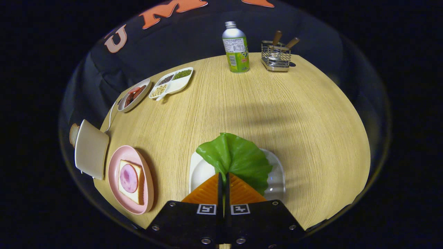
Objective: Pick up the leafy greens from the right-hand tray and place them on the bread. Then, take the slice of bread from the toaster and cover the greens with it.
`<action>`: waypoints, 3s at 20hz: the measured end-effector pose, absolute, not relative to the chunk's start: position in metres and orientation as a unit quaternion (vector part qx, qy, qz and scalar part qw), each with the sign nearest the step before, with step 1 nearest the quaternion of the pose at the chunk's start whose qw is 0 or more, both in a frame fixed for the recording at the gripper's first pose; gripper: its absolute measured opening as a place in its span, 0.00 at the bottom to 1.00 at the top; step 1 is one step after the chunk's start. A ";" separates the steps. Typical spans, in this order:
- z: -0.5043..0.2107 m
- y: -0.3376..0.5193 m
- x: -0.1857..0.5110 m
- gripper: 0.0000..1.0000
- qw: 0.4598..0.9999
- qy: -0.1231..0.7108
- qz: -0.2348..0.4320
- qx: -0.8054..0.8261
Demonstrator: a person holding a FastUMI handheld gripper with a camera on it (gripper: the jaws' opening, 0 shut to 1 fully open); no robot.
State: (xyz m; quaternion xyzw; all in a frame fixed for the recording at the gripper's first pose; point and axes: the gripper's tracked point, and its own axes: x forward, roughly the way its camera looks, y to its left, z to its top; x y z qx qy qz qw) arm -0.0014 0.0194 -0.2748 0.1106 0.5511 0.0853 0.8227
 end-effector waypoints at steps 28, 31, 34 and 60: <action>-0.165 0.169 -0.023 0.01 0.843 0.453 0.270 0.103; -0.173 0.190 -0.031 0.01 0.838 0.458 0.287 0.074; -0.190 0.205 -0.039 0.02 0.829 0.475 0.292 0.046; -0.135 0.300 -0.039 0.50 0.806 0.480 0.343 0.050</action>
